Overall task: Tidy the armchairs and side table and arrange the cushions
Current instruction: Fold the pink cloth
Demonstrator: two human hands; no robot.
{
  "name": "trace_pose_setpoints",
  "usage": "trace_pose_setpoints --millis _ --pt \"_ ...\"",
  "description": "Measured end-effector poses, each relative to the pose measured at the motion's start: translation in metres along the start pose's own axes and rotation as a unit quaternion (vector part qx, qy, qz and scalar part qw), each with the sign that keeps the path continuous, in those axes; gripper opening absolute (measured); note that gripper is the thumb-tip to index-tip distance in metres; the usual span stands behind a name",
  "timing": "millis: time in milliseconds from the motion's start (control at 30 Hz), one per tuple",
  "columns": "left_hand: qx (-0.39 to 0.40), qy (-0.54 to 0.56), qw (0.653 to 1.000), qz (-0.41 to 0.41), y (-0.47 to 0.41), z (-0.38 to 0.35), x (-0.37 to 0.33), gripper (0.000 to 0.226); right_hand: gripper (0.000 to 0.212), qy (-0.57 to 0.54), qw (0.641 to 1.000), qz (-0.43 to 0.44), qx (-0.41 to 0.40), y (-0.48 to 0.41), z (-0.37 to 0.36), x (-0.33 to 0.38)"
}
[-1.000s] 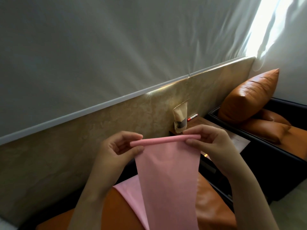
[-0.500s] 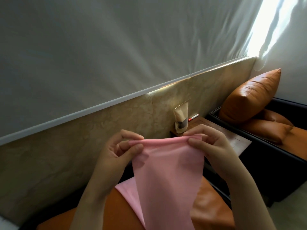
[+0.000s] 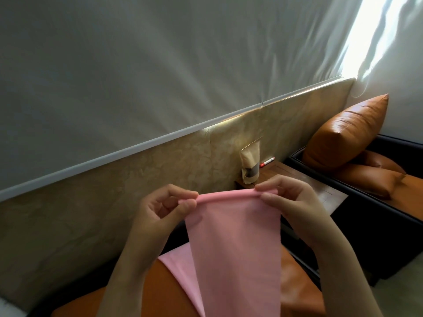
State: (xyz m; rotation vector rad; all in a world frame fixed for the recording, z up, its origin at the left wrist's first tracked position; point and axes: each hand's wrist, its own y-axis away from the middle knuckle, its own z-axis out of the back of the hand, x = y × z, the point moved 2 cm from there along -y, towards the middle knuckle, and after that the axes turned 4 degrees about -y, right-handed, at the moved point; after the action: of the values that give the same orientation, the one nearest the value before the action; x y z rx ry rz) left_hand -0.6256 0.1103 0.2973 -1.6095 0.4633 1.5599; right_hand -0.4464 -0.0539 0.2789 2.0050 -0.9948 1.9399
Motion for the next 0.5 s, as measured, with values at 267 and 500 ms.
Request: trace_pose_setpoints --millis 267,500 --pt "-0.013 -0.046 0.999 0.022 0.0007 -0.0012 0.001 0.027 0.026 0.048 0.998 -0.01 -0.028 -0.0003 0.0008 -0.0048" --pt "-0.031 -0.092 0.995 -0.004 -0.0004 -0.0049 0.004 0.02 0.022 0.028 0.999 -0.009 -0.018 -0.0026 -0.0009 -0.0056"
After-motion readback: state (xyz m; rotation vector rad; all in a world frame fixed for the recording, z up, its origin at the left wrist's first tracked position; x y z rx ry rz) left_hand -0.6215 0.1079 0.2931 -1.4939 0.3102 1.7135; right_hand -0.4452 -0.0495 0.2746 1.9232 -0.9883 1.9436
